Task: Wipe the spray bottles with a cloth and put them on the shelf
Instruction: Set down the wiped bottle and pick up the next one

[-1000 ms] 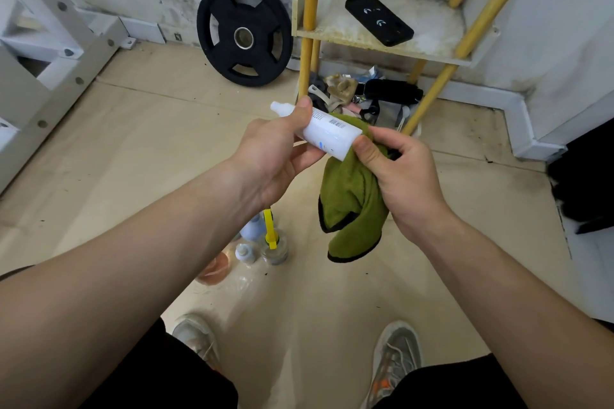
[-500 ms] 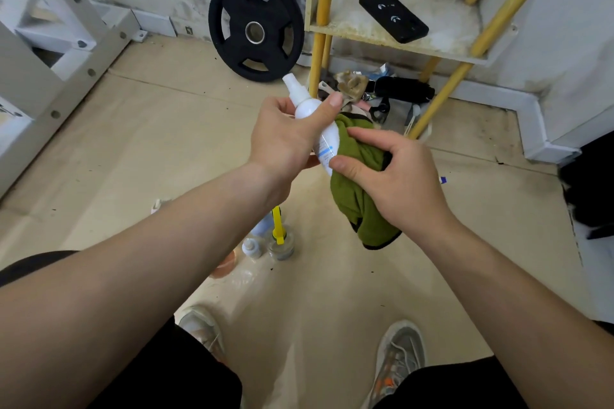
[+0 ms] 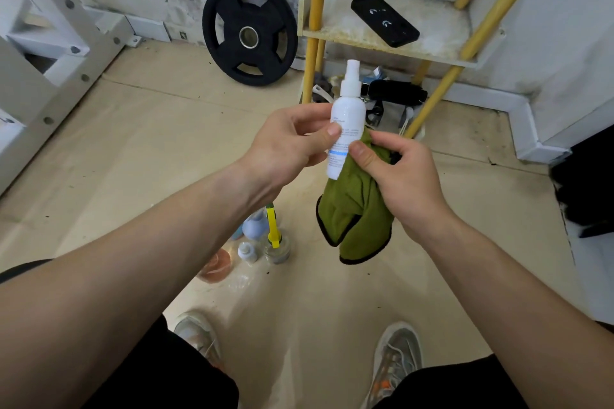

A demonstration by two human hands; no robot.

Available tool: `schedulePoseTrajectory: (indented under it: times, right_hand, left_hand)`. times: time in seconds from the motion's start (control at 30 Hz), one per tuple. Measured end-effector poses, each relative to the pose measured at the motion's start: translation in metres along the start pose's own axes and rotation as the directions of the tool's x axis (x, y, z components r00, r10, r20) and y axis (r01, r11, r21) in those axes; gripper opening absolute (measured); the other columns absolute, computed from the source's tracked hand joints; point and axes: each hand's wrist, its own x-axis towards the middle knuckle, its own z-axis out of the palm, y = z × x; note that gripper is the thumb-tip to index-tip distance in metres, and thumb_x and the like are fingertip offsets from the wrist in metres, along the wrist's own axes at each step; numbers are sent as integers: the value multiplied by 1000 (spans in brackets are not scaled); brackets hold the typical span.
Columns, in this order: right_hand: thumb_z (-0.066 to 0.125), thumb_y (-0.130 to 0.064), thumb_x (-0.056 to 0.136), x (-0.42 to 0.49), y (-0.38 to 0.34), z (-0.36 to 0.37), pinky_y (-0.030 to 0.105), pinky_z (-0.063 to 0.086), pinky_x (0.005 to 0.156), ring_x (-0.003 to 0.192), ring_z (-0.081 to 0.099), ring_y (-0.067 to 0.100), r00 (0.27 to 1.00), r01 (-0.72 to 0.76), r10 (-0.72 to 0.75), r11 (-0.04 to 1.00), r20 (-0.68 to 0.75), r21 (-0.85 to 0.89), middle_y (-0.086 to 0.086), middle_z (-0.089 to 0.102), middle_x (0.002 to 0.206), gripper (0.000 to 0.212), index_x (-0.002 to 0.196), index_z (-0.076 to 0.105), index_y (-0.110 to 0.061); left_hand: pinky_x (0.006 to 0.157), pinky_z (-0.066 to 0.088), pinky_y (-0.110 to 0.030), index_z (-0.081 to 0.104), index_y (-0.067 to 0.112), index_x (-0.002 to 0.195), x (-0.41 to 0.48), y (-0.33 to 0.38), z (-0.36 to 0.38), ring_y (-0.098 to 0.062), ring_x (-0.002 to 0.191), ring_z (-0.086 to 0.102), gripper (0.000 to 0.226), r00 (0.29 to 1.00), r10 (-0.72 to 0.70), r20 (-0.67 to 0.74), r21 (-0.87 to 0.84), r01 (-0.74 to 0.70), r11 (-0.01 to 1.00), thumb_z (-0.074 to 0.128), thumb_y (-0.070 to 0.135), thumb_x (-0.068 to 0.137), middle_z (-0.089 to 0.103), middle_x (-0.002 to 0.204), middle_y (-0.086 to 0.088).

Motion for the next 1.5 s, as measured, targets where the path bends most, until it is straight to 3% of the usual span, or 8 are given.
schedulePoseTrajectory:
  times: [0.37,0.63,0.77,0.9,1.1,1.2,1.37,1.5]
  right_hand:
    - [77,-40,77,5,-6,-6,45,60,92,103,74,23,997,50,-40,989,-70,140,6,77,111,52,120,74,-10]
    - [78,-19,87,10,-15,-16,18,56,71,84,74,5,981,130,-113,986,-157,102,-14,78,86,16,99,73,-28]
    - [79,-16,86,10,-15,-15,26,58,74,88,76,15,986,124,-108,983,-123,133,-2,79,94,20,106,76,-16]
    - [81,-17,82,7,-10,-10,22,59,81,97,74,6,996,92,-90,988,-21,124,-13,77,98,26,98,70,-35]
    - [81,-23,78,3,-5,-6,27,60,80,97,75,15,997,72,-76,987,26,147,-3,79,102,29,106,75,-24]
    - [78,-33,74,7,-6,-9,34,60,89,107,73,21,998,60,-57,980,-24,191,7,75,117,52,121,73,-10]
    - [73,-33,78,11,-6,-12,37,59,90,109,71,26,999,29,-22,957,-27,287,12,73,121,34,109,75,-19]
    - [73,-32,78,12,-7,-15,35,59,88,107,72,24,1000,11,-11,947,-4,322,11,72,124,47,120,71,-11]
  left_hand:
    - [69,58,-28,59,12,110,-5,-5,6,-13,77,71,27,995,33,96,89,-42,995,75,9,88,72,95,0]
    - [74,58,-36,60,16,106,-8,-4,11,-19,77,70,27,983,41,181,240,-85,967,77,12,87,76,94,-4]
    - [88,56,-50,65,15,105,-9,-3,9,-22,82,73,19,987,14,158,89,-28,996,74,10,89,77,90,-11]
    - [91,53,-58,65,13,109,-9,-6,12,-35,90,71,26,996,-49,71,-107,57,993,74,16,84,76,96,-19]
    - [70,58,-37,66,19,116,-10,0,9,-22,82,69,37,989,-117,91,-204,134,970,72,31,82,73,100,-9]
    - [79,58,-42,69,23,119,-9,1,7,-27,86,65,22,984,-136,119,-232,161,959,56,20,102,70,105,-4]
    - [70,60,-34,63,19,124,-9,4,6,-22,81,68,27,975,-102,198,-361,169,917,54,9,100,67,105,-11]
    - [73,60,-34,58,13,134,-10,2,5,-21,84,71,42,956,-107,272,-442,223,869,58,11,92,71,106,-10]
